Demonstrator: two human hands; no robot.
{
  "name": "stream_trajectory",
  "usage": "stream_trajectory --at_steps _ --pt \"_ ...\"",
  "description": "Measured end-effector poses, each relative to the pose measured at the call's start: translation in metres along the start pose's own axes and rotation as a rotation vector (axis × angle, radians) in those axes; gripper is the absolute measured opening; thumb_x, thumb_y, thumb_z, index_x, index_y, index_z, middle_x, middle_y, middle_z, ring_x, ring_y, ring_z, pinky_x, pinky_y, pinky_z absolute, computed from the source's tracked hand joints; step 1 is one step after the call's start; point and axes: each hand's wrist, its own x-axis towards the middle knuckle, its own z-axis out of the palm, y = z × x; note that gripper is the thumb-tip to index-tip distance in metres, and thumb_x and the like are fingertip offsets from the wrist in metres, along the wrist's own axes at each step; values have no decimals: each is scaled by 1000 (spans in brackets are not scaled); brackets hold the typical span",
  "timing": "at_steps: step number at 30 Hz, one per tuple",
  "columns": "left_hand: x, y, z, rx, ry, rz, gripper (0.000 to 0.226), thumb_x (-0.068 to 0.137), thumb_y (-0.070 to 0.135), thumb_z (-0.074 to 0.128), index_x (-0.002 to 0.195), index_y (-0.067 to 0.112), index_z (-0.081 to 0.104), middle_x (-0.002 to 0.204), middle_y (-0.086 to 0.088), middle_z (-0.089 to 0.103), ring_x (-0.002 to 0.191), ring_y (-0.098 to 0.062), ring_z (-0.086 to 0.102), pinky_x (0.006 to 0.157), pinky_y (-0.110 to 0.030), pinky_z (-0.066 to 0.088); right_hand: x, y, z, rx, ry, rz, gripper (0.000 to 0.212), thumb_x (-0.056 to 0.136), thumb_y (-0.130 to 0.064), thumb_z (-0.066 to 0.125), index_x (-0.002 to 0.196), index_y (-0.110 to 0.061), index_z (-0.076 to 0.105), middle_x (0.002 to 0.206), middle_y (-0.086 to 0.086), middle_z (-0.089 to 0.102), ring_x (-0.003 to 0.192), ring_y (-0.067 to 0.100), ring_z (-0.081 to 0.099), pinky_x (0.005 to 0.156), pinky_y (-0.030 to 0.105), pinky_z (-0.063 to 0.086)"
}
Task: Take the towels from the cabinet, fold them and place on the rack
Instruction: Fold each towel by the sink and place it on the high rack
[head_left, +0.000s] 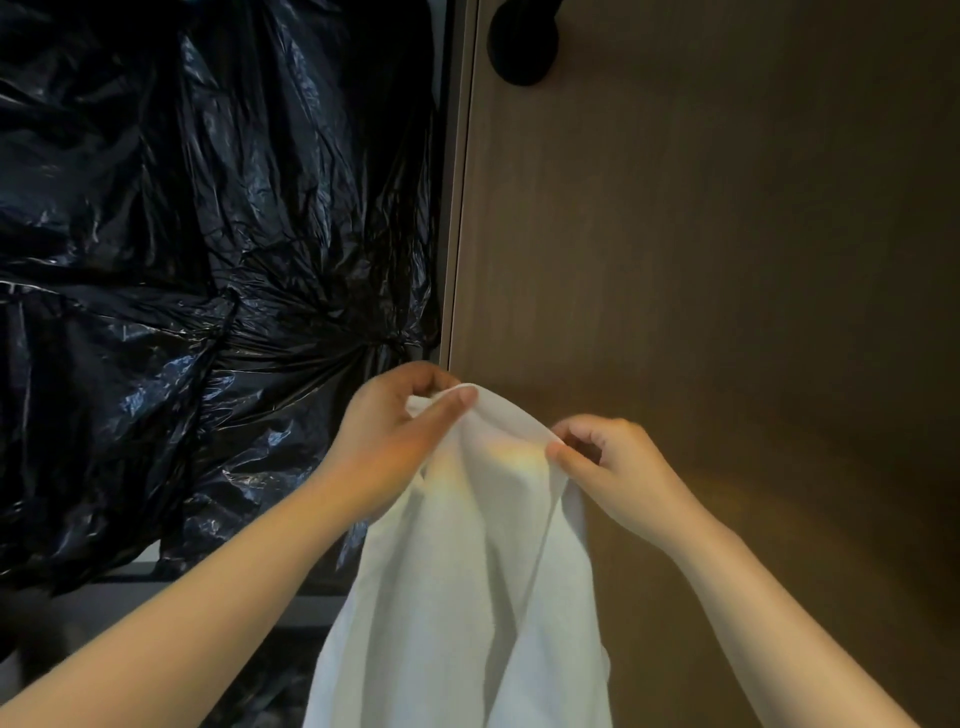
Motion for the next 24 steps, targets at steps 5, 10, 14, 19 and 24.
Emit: stream_trajectory --at_steps 5,10,14,19,24 --pt "1 -8 -7 89 61 4 12 89 34 66 79 26 67 79 15 66 73 0 59 57 -9 42 -7 15 14 -48 -2 139 12 95 -27 60 90 -33 69 84 -16 67 81 4 63 65 16 50" --pt "2 -16 -14 101 142 -28 12 89 37 66 79 30 67 75 20 64 70 4 57 56 -10 40 -9 23 15 -99 18 226 11 93 -25 63 87 -31 69 83 -14 67 80 6 62 60 14 46" --pt "-2 -21 -12 147 129 -26 14 89 36 65 77 31 65 74 20 63 70 6 57 55 -7 40 -13 32 24 -66 -8 279 14 94 -24 63 82 -28 70 82 -11 68 79 6 63 60 13 44" --pt "-3 -32 -18 448 40 1 6 91 34 62 91 29 66 81 19 62 80 0 58 60 -8 32 -11 30 25 314 196 288 28 100 -11 48 78 -13 64 81 3 66 79 18 60 68 25 42" --pt "-9 -25 -16 503 42 67 41 86 42 65 122 22 63 119 9 64 104 -6 57 78 -18 38 3 7 16 383 238 259 28 103 -15 43 82 -20 61 80 -4 61 76 8 55 66 19 42"
